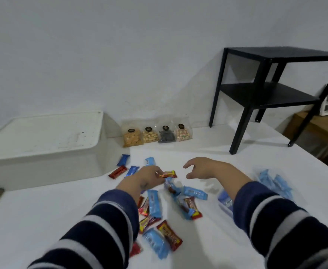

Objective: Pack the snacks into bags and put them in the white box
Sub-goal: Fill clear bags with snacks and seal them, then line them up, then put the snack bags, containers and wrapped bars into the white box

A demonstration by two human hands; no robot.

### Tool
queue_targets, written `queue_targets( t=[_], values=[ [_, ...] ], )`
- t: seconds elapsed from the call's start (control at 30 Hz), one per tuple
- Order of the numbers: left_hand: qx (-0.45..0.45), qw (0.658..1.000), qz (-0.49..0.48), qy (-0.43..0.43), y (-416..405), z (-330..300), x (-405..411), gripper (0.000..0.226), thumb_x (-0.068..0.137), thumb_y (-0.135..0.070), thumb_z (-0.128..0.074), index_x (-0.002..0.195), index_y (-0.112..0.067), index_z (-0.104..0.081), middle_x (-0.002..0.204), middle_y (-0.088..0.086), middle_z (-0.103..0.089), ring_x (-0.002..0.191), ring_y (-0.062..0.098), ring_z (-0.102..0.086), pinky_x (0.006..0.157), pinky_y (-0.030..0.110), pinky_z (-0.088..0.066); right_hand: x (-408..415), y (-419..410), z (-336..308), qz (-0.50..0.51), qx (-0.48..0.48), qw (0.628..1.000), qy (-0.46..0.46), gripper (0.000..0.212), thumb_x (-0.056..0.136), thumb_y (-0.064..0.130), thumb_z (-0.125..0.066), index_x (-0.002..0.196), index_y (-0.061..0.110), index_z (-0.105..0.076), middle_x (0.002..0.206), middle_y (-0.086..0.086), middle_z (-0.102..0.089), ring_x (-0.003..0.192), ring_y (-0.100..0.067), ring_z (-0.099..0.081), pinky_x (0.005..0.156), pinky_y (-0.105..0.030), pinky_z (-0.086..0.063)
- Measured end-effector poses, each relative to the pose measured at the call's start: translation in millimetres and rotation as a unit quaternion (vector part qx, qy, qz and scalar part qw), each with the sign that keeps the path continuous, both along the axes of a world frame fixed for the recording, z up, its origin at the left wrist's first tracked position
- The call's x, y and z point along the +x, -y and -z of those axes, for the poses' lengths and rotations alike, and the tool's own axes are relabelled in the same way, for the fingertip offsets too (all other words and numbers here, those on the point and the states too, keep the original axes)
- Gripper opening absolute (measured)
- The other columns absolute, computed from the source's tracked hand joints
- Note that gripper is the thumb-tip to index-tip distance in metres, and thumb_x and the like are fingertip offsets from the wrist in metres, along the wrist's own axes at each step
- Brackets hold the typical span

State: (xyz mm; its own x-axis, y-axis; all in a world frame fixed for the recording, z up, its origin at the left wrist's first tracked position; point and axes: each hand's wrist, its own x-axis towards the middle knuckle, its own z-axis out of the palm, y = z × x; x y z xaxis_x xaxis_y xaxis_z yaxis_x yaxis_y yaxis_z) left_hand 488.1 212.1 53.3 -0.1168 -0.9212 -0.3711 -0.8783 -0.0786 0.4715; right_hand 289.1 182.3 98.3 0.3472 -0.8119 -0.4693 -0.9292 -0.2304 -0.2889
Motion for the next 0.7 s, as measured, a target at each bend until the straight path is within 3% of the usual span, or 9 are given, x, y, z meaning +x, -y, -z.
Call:
queue_targets(
  t=[0.1, 0.2, 0.33, 0.47, 0.6, 0.7],
  values=[
    [-0.011, 0.999, -0.031, -0.002, -43.9, -16.1, 36.5, 0.044, 0.093, -0.035, -0.056, 0.133, -0.017, -0.051, 0.131, 0.003, -0.058, 0.117, 0.02, -0.055, 0.09, 0.022, -0.041, 30.9, -32.5, -10.3, -0.018, -0.011, 1.0, 0.011, 0.049, 0.093, 0.034, -0.057, 0.139, 0.024, -0.046, 0.144, -0.003, -0.042, 0.129, -0.022, -0.044, 0.106, -0.032, -0.036],
    [-0.026, 0.997, -0.075, -0.011, -81.8, -28.2, 75.0, 0.042, 0.092, -0.032, -0.058, 0.131, -0.016, -0.054, 0.13, 0.006, -0.058, 0.117, 0.022, -0.055, 0.091, 0.024, -0.041, 68.1, -61.0, -20.5, -0.049, -0.009, 0.999, 0.016, 0.048, 0.093, 0.032, -0.058, 0.138, 0.021, -0.048, 0.143, -0.005, -0.041, 0.11, -0.022, -0.053, 0.092, -0.03, -0.045],
    [-0.049, 0.993, -0.109, 0.002, -116.9, -47.8, 133.9, 0.04, 0.093, -0.032, -0.057, 0.13, -0.016, -0.054, 0.129, 0.005, -0.058, 0.118, 0.022, -0.053, 0.094, 0.026, -0.041, 123.1, -85.6, -39.2, -0.07, -0.031, 0.997, 0.015, 0.049, 0.092, 0.037, -0.058, 0.139, 0.025, -0.047, 0.145, -0.003, -0.041, 0.121, -0.024, -0.051, 0.097, -0.032, -0.042],
    [-0.065, 0.988, -0.139, -0.004, -134.9, -67.6, 206.8, 0.04, 0.093, -0.031, -0.057, 0.129, -0.017, -0.054, 0.127, 0.004, -0.059, 0.116, 0.021, -0.055, 0.094, 0.027, -0.042, 183.7, -99.4, -62.1, -0.057, -0.027, 0.997, 0.047, 0.05, 0.09, 0.035, -0.06, 0.137, 0.024, -0.048, 0.124, -0.004, -0.055, 0.091, -0.021, -0.061, 0.076, -0.027, -0.046],
    [-0.085, 0.986, -0.144, 0.02, -137.6, -91.6, 282.5, 0.039, 0.093, -0.032, -0.056, 0.13, -0.017, -0.053, 0.127, 0.001, -0.058, 0.116, 0.02, -0.054, 0.097, 0.028, -0.041, 243.4, -96.6, -83.7, -0.048, -0.043, 0.997, 0.052, 0.052, 0.093, 0.032, -0.057, 0.142, 0.023, -0.041, 0.137, -0.004, -0.05, 0.104, -0.023, -0.063, 0.084, -0.029, -0.047],
    [-0.102, 0.982, -0.154, 0.046, -132.4, -102.1, 336.2, 0.04, 0.094, -0.033, -0.055, 0.131, -0.018, -0.052, 0.129, 0.001, -0.058, 0.119, 0.02, -0.052, 0.097, 0.028, -0.039, 280.2, -87.3, -88.6, -0.041, -0.055, 0.997, 0.041, 0.053, 0.093, 0.034, -0.055, 0.143, 0.025, -0.039, 0.14, -0.001, -0.048, 0.107, -0.021, -0.059, 0.074, -0.025, -0.042]
  ],
)
